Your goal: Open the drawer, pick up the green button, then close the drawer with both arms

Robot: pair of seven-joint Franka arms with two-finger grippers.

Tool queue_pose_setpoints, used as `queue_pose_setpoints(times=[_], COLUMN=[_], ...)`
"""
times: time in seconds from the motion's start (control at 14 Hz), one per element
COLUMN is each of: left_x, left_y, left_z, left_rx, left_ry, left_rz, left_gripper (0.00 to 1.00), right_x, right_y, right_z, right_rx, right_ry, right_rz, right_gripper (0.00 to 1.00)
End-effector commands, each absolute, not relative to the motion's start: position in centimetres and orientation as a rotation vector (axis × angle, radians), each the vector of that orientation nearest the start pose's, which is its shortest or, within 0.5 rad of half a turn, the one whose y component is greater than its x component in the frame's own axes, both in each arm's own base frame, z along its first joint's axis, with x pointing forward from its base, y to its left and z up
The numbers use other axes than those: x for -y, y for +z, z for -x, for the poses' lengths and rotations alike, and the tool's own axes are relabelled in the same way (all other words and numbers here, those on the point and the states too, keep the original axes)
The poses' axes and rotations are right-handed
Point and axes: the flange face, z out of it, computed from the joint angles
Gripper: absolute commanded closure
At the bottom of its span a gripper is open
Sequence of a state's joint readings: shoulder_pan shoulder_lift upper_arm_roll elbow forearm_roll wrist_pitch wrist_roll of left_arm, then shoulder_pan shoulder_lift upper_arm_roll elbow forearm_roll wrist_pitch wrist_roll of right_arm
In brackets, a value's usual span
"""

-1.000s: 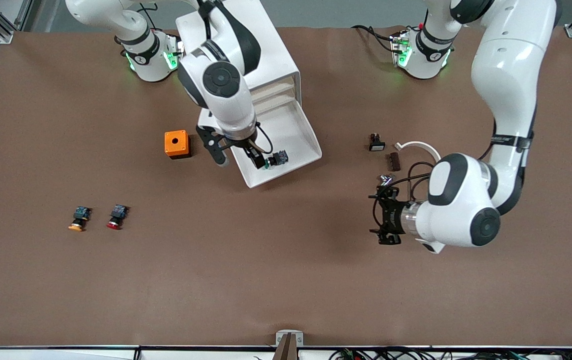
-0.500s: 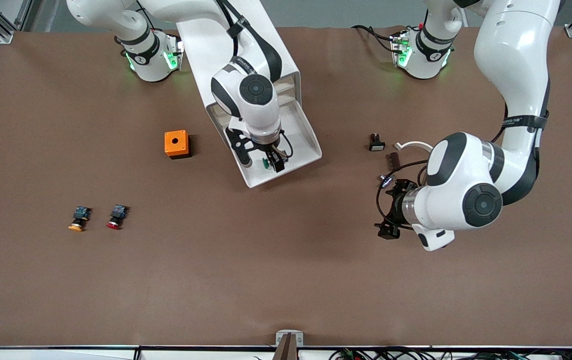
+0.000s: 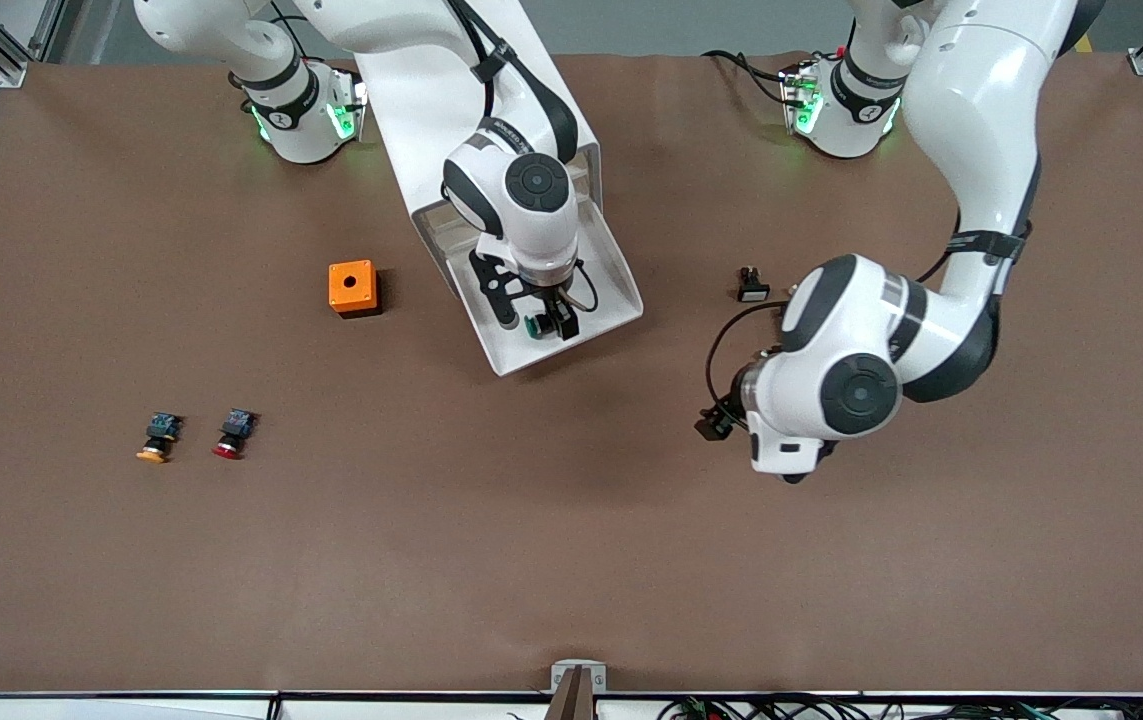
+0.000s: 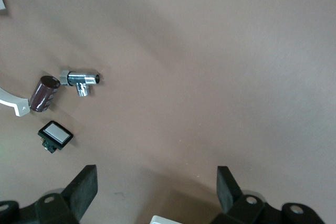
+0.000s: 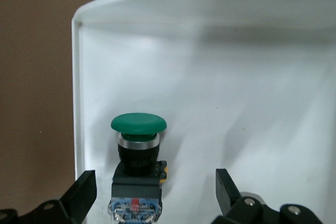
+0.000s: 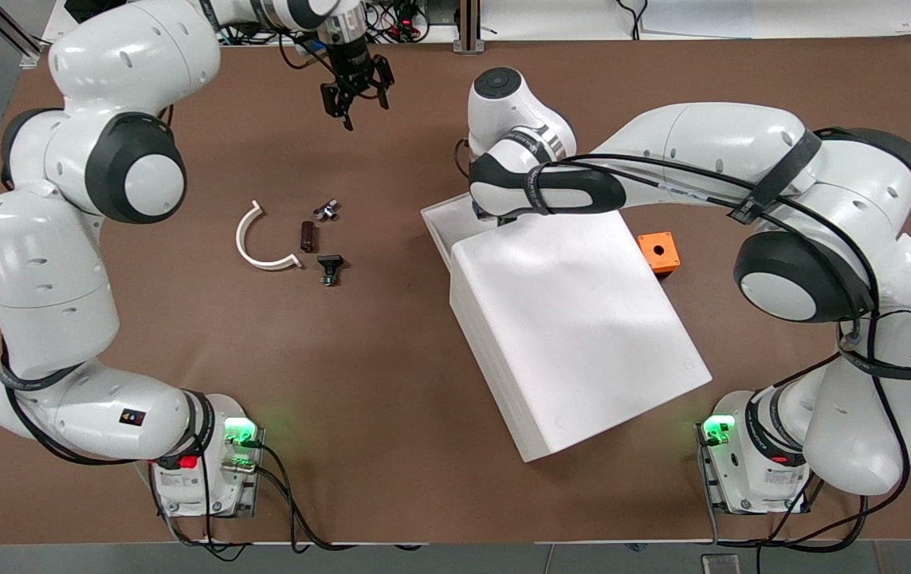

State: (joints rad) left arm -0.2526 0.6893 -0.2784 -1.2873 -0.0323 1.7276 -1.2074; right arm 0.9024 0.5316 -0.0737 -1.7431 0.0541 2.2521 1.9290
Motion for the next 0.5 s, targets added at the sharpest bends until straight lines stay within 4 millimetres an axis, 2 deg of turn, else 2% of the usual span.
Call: queue_pose_setpoints(times=[0.0,0.07,0.14,0.29,0.43], left_x=[35.2,36.2,37.5,39.1,40.6], left_y=[31.8,31.1,30.6,30.4,29.6], left_z=[-61.5,-61.1,-60.4,-59.4,-58.3], left_rx=[0.995,1.006,0.999,0.989,1.000], left_ry=[0.427,0.406,0.393,0.406,0.446], left_rz=[2.913,2.929,2.949,2.961,2.947], left_gripper=[0.00,0.00,0.00,0.00,0.00], right_x=[-50.5,-50.6,-50.7,-50.6,-50.4], right_y=[26.5,26.6,26.6,26.8,28.5], right_z=[-44.9,-44.9,-45.0,-45.3,-46.7], right_rx=[-1.693,-1.695,-1.694,-1.691,-1.691], right_ry=[-0.018,-0.009,-0.009,-0.007,-0.011], right_rz=[2.650,2.633,2.631,2.633,2.611], right_gripper=[0.66,0.91,1.00,1.00,1.00])
